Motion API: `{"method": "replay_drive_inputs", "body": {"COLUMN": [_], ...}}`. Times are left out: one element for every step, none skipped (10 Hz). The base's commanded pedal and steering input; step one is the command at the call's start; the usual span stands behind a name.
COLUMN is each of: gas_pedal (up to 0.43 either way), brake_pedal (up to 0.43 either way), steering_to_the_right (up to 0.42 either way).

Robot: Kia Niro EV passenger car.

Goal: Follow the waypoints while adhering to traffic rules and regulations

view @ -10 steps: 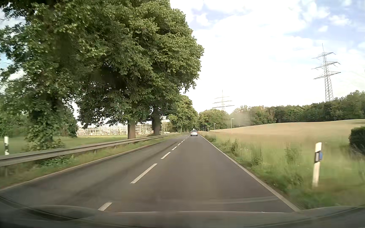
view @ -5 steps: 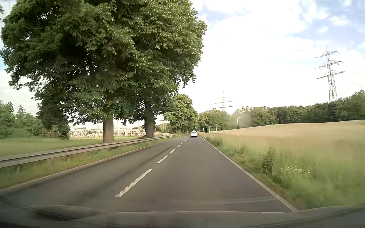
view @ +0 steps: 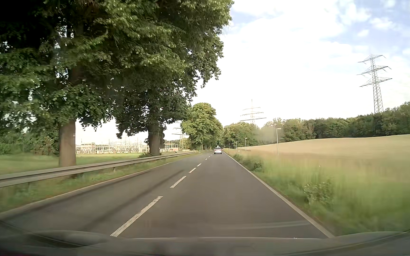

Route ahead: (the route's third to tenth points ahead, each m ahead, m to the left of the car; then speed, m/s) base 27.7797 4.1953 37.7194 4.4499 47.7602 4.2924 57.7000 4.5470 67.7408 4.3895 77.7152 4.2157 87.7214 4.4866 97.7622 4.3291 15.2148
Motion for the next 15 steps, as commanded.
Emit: {"method": "replay_drive_inputs", "body": {"gas_pedal": [0.287,0.287,0.287,0.287,0.287,0.287,0.287,0.287,0.287,0.287,0.287,0.287,0.287,0.287,0.287], "brake_pedal": [0.03,0.03,0.03,0.03,0.03,0.03,0.03,0.03,0.03,0.03,0.03,0.03,0.03,0.03,0.03], "steering_to_the_right": [-0.001,-0.001,-0.001,-0.001,-0.001,-0.001,-0.001,-0.001,-0.001,-0.001,-0.001,-0.001,0.0,0.0,0.0]}}
